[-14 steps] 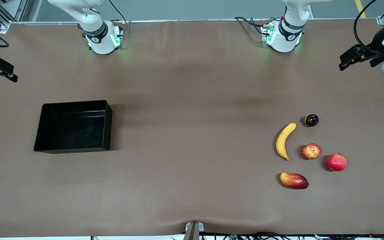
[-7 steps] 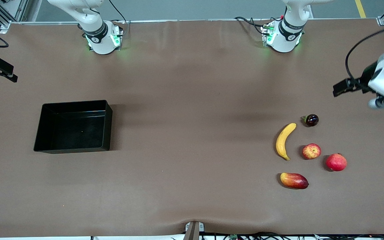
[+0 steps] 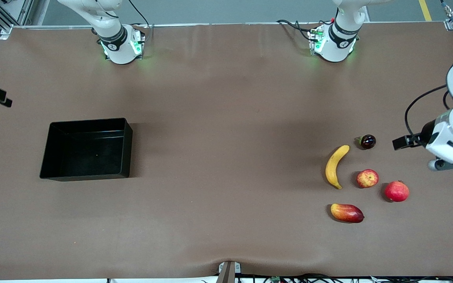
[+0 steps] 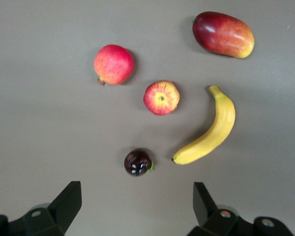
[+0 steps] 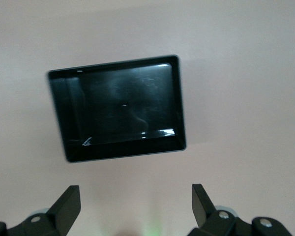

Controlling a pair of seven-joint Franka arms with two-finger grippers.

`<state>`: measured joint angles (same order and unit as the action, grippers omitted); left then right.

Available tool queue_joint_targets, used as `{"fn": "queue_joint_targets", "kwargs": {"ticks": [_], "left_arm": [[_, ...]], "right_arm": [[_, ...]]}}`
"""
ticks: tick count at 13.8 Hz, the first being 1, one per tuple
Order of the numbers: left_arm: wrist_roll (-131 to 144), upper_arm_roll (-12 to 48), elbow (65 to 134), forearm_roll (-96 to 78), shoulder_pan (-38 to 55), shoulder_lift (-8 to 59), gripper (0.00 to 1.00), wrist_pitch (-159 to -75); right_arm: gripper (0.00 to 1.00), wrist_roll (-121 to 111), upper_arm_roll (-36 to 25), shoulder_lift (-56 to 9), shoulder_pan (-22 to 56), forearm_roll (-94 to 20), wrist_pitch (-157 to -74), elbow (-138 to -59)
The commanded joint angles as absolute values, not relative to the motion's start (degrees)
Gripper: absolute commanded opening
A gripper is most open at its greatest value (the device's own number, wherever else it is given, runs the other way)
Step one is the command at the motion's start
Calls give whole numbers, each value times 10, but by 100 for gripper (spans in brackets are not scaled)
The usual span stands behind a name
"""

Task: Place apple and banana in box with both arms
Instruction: 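Grasp the apple with the left gripper while the right gripper grips the box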

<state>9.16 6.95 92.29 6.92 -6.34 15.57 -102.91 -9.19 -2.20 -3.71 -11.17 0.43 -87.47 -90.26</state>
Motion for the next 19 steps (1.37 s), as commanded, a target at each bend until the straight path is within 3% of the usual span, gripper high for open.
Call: {"fn": "queue_joint_targets", "kwargs": {"ticks": [1,12,13,15,16,17,19], "left_arm": [[97,73,909,76,-65,191,100,-1058],[186,73,1007,72,-69,260,100,-1286],[188,72,1022,72,-69,260,100,-1313],[191,72,1034,73,-69,266,100,-1340],[191,72,1034,73,-69,270,100,-1343],[191,72,1034,75,-69,277,100,-1345],[190,71,1034,79,-73,288,100,-1353]], "right_arm": [[100,-127,-14,-95,-134,10,-902,-894],[100,-256,-13,-326,-191,4,-1130,-930],[95,-258,-13,-337,-192,4,-1160,-945],[26,-258,-13,-340,-192,4,-1166,-960],[7,-257,-13,-339,-189,4,-1161,-959],[0,-258,-13,-339,-190,4,-1145,-958],[0,-257,-12,-339,-190,4,-1139,-957]]}}
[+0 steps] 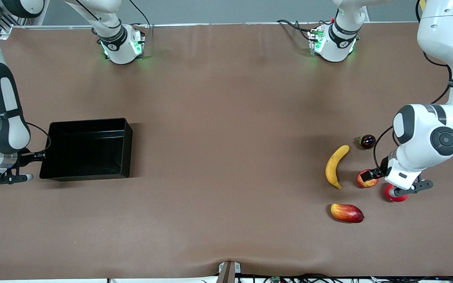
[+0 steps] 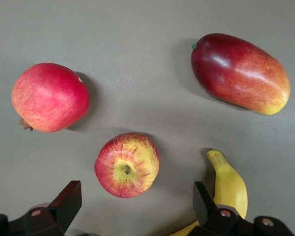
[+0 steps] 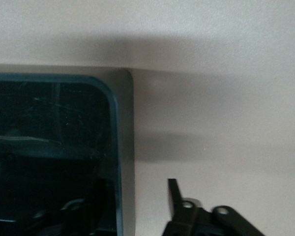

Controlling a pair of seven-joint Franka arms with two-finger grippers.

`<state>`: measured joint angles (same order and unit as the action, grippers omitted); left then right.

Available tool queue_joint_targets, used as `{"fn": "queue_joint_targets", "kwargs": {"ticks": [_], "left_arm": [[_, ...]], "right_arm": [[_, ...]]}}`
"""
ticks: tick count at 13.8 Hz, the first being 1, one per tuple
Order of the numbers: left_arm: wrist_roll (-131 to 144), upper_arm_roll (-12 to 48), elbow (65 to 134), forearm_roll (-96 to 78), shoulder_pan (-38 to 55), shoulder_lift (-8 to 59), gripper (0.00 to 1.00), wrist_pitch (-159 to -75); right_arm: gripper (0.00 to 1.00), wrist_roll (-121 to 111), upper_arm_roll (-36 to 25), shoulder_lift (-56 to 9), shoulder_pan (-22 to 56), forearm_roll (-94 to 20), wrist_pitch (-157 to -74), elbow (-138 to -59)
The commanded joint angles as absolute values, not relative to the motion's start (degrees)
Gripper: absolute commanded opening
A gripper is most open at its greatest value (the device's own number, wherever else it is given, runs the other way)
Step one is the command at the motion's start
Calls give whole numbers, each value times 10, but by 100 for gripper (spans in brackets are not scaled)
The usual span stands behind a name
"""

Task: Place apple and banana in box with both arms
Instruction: 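Grasp the apple with the left gripper while the right gripper grips the box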

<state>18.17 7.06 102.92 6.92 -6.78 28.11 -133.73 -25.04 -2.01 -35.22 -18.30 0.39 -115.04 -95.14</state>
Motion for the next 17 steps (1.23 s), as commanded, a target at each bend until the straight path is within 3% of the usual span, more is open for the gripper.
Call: {"fn": "queue_joint_targets", "kwargs": {"ticks": [1,7,11,17], "left_arm": [[189,71,1034,83,-76,293,100,-1355],[188,71,1033,92,-89,325,100,-1381],[189,71,1029,92,-91,339,100,-1392],[187,71,1025,93,-90,355,100,-1397]], "right_arm": [[0,-257,-12,-339,-191,4,-1136,-957],[0,-254,-10,-333,-184,4,-1110,-948],[0,-248,-10,-332,-176,-87,-958,-862],[0,-75,-8,-295,-74,-105,-887,-846]]}}
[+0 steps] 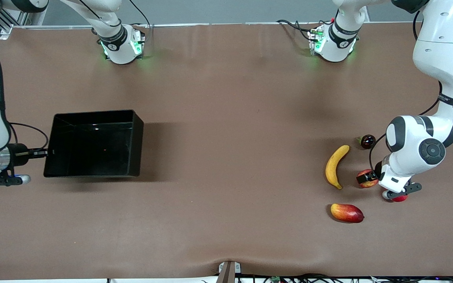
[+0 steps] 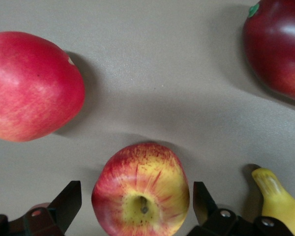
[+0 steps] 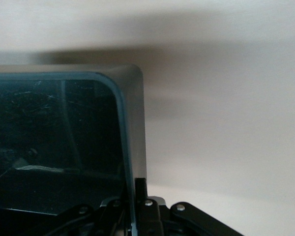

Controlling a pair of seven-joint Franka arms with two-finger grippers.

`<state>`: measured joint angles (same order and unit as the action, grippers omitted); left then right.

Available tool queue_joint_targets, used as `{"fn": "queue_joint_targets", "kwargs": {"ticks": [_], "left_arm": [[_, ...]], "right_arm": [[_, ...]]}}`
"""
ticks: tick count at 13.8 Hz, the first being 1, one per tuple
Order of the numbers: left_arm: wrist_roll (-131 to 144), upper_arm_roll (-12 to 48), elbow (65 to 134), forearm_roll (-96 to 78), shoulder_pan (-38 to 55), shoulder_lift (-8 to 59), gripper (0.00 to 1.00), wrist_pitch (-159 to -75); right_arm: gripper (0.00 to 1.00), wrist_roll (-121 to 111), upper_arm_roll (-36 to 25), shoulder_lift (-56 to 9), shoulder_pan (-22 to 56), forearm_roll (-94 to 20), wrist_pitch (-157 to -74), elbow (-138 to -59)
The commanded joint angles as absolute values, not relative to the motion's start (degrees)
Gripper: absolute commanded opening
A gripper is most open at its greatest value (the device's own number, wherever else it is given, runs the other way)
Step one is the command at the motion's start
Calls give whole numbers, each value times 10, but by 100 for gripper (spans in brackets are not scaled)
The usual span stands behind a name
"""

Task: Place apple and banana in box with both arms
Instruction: 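Grasp the apple with the left gripper while the right gripper grips the box, then drag the box with the right gripper while the left gripper lifts the apple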

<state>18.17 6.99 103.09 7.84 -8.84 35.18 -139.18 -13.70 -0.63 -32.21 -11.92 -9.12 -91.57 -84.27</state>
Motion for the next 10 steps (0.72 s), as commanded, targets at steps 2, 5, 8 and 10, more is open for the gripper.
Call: {"fn": "queue_joint_targets", "kwargs": {"ticks": [2,5,8,10], "left_arm": [[187,71,1025,93,-88,356,100,-1397],[180,71,1025,93,-89,354,17,-1397],[183,71,1024,93,-86,351,0,-1396],[188,71,1003,93,-85,340,0,-1376]], "right_arm": [[0,-27,-8,-287,-35,-122,-880,-846],[0,-23,-8,-281,24,-145,-887,-846],[0,10,-10,-281,82,-192,-905,-856],[0,82,-9,-283,139,-193,-956,-872]]}}
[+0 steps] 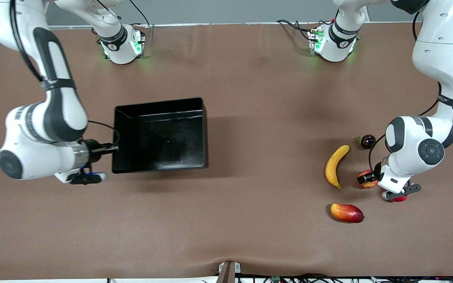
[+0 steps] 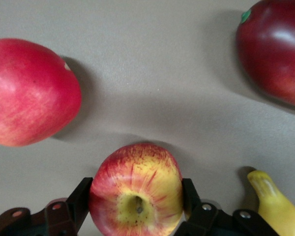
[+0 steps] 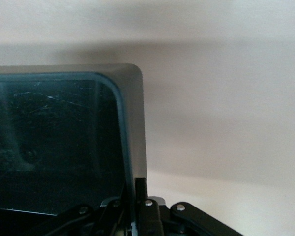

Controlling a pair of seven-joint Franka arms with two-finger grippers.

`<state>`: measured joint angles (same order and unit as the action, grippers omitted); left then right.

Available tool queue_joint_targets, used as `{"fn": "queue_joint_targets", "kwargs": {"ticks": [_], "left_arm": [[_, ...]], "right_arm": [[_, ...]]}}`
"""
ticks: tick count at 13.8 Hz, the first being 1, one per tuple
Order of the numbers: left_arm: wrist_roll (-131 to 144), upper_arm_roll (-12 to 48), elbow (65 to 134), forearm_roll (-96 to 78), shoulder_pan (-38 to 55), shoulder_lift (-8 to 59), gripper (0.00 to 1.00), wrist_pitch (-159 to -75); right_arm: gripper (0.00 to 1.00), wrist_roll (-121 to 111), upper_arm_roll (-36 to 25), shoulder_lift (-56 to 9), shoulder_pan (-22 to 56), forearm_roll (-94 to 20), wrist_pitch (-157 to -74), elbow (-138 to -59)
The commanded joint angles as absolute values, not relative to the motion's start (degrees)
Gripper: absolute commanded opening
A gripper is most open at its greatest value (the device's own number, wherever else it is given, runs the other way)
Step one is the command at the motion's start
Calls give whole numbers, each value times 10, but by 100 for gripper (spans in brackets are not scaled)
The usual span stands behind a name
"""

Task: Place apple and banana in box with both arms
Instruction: 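Drag the box with the right gripper while the left gripper lifts the apple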

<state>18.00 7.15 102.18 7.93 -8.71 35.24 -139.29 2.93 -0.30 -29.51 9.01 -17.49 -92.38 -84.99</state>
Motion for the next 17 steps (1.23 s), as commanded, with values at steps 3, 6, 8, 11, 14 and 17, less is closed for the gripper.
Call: {"fn": "queue_joint_targets", "kwargs": {"ticks": [3,6,8,11,14,17], "left_arm": [[189,77,978,92,-84,307,0,-1288],[189,94,977,92,-82,268,0,-1240],[192,99,977,91,-80,254,0,-1216],[202,100,974,93,-70,238,0,-1180],[213,122,943,93,-67,229,0,-1113],[226,159,943,110,-69,209,0,-1099]], "right_arm": [[0,95,-9,-286,198,-194,-1011,-909],[0,175,-9,-291,268,-200,-1088,-937],[0,234,-9,-308,314,-200,-1138,-941],[0,286,-10,-323,367,-200,-1185,-943],[0,290,-11,-341,384,-199,-1207,-947],[99,346,-11,-358,384,-198,-1223,-946]]}}
